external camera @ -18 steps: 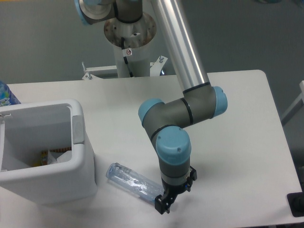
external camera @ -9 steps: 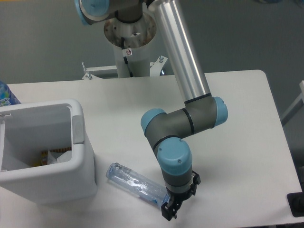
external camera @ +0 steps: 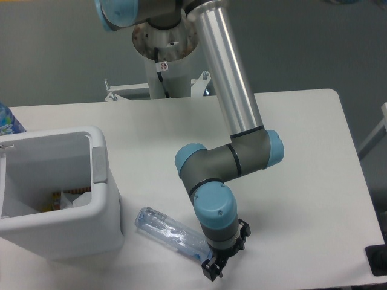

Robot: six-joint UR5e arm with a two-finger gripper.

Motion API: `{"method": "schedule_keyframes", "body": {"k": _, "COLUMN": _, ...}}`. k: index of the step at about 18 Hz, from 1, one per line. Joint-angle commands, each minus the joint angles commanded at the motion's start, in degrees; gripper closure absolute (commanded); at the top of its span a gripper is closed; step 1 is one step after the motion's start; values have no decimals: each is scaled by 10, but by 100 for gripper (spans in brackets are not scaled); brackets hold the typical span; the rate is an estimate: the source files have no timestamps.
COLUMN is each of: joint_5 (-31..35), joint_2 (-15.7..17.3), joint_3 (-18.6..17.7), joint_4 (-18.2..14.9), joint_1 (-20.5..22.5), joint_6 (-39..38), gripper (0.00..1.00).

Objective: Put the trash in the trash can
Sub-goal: 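Adjust the gripper around the bottle's cap end and close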

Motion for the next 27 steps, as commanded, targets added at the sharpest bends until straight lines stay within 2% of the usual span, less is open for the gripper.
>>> {"method": "schedule_keyframes", "body": {"k": 5, "joint_5": -2, "joint_2": 1, "joint_3": -5, "joint_4": -1, "joint_1": -4, "joint_6": 0, "gripper": 34}}
{"method": "schedule_keyframes", "body": {"k": 7, "joint_5": -2, "joint_2": 2, "joint_3": -6, "joint_4": -1, "joint_1": -4, "joint_6": 0, "gripper": 38}}
{"method": "schedule_keyframes", "body": {"k": 10, "joint_5": -1, "joint_2": 2, "joint_3": -7, "joint_4": -1, "joint_1": -5, "joint_6": 0, "gripper": 38}}
{"method": "schedule_keyframes", "body": {"k": 14, "joint_5": -3, "joint_2": 2, "joint_3": -7, "joint_4": -2, "joint_1": -6, "joint_6": 0, "gripper": 52}}
{"method": "schedule_keyframes", "body": {"k": 19, "joint_5": -3, "joint_2": 3, "joint_3": -8, "joint_4": -3, "joint_1": -6, "joint_6": 0, "gripper": 64}}
{"method": "schedule_keyframes", "body": {"k": 27, "joint_5": -4, "joint_2": 11, "joint_3": -5, "joint_4": -2, "joint_1": -6, "joint_6": 3, "gripper": 68}}
